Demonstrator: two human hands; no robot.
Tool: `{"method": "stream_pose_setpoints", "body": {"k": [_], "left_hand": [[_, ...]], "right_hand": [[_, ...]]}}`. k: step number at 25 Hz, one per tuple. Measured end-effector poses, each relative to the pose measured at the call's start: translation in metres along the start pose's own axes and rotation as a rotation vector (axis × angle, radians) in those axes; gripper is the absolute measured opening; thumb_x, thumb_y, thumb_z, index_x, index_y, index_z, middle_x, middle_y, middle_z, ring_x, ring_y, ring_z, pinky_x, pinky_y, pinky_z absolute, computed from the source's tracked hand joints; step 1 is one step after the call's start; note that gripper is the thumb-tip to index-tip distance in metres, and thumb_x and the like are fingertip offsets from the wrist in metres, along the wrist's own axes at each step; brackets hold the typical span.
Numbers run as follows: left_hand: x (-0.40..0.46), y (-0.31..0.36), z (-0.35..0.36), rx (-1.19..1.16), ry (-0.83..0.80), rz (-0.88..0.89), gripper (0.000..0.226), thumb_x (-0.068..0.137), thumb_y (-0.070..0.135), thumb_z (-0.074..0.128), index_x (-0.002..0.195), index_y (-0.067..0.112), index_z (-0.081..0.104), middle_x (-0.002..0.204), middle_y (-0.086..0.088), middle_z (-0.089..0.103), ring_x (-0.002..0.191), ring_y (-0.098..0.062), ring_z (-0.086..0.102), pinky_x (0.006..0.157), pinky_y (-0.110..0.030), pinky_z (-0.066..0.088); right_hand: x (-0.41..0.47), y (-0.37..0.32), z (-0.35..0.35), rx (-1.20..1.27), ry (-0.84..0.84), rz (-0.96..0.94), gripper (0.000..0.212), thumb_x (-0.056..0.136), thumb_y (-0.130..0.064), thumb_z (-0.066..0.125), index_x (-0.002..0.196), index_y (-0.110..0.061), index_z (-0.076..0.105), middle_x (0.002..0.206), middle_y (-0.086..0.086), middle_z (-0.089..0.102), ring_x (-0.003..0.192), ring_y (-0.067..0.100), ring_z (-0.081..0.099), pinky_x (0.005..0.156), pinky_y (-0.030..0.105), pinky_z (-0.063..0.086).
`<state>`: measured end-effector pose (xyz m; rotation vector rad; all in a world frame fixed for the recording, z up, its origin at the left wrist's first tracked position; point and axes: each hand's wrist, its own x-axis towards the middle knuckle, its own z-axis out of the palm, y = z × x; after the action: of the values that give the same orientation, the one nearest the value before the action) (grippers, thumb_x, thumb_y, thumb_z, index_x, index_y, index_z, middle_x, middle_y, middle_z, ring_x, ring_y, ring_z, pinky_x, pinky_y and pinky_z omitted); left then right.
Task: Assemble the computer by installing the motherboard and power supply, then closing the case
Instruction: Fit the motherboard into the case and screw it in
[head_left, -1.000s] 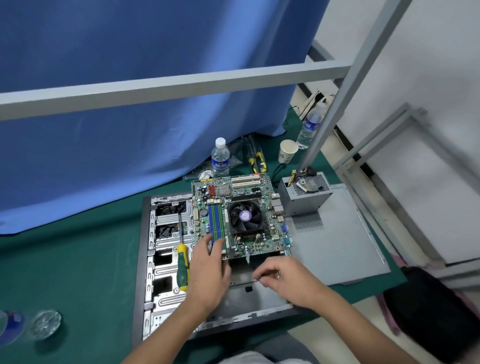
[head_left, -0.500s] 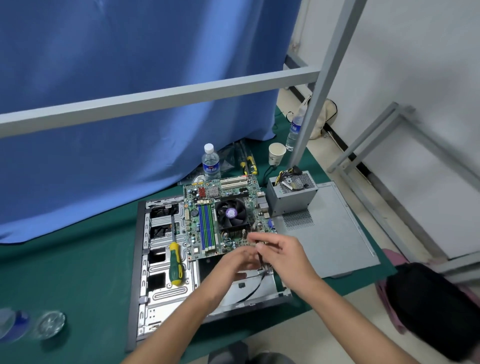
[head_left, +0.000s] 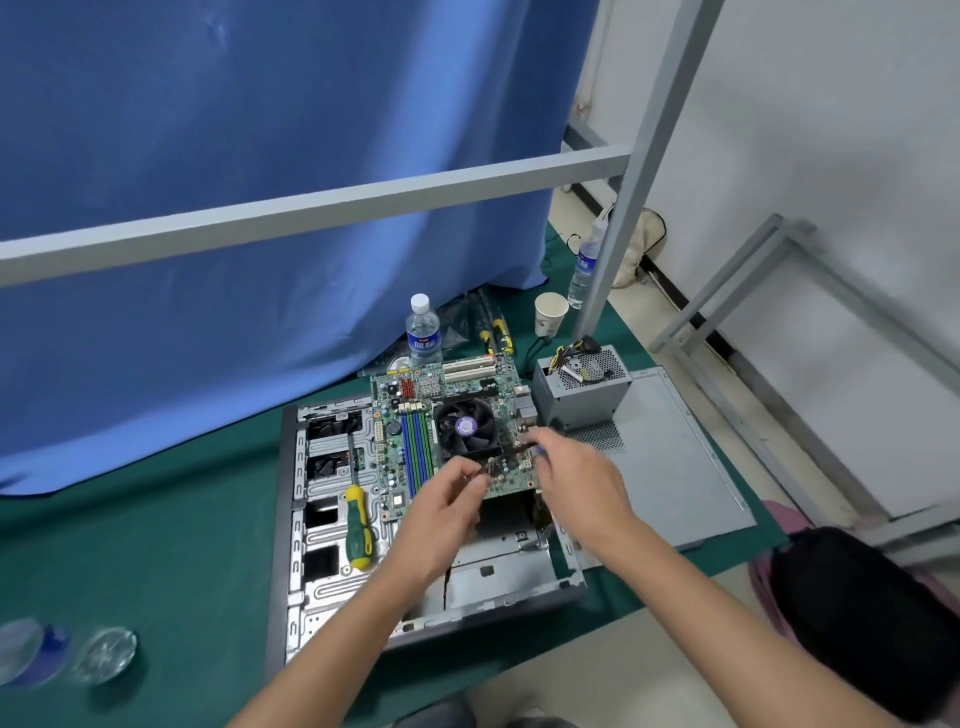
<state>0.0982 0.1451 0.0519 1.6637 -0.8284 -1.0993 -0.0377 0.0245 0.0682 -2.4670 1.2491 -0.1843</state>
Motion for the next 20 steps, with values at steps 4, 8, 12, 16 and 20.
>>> {"method": "stream_pose_setpoints", "body": {"k": [4,8,12,16,20], "left_hand": [[0.014,0.011,-0.033,-0.15,0.111,-0.03,0.02,0.104,0.023,0.048,0.089,0.012,0.056,0.058,0.005,0.04,0.051,-0.012,0.038,0.057,-0.027,0.043],[0.025,0.021,-0.054,-0.187,0.068,-0.011,0.022,0.103,0.023,0.049,0.085,0.012,0.054,0.056,0.006,0.037,0.051,-0.013,0.03,0.052,-0.025,0.032],[0.034,0.029,-0.076,-0.101,0.012,0.081,0.026,0.102,0.027,0.052,0.077,0.026,0.057,0.056,0.008,0.037,0.049,-0.011,0.034,0.051,-0.024,0.035],[0.046,0.027,-0.103,-0.044,0.007,0.067,0.017,0.099,0.027,0.058,0.086,0.017,0.062,0.056,0.009,0.04,0.05,-0.009,0.039,0.053,-0.021,0.043],[0.055,0.02,-0.119,-0.03,0.098,0.017,0.014,0.1,0.021,0.057,0.102,0.033,0.064,0.07,0.003,0.047,0.059,-0.01,0.045,0.055,-0.02,0.048]], "right_hand": [[0.021,0.005,-0.016,-0.034,0.037,0.055,0.014,0.102,-0.024,0.047,0.105,-0.02,0.059,0.093,-0.003,0.066,0.079,0.02,0.064,0.072,0.038,0.054],[0.036,-0.026,-0.008,0.178,-0.104,-0.064,0.038,0.096,-0.026,0.059,0.132,-0.033,0.047,0.109,-0.01,0.047,0.075,0.005,0.058,0.078,0.035,0.053],[0.056,-0.057,0.011,0.264,-0.119,-0.049,0.036,0.097,-0.026,0.06,0.131,-0.029,0.051,0.117,-0.007,0.041,0.081,0.012,0.06,0.082,0.037,0.052],[0.072,-0.068,0.015,0.222,-0.02,-0.045,0.011,0.101,-0.02,0.051,0.108,-0.018,0.059,0.116,-0.005,0.049,0.095,0.02,0.058,0.081,0.037,0.047],[0.071,-0.073,0.007,0.195,0.031,-0.201,0.031,0.104,-0.02,0.043,0.131,-0.026,0.055,0.118,-0.003,0.066,0.105,0.019,0.06,0.088,0.034,0.047]]}}
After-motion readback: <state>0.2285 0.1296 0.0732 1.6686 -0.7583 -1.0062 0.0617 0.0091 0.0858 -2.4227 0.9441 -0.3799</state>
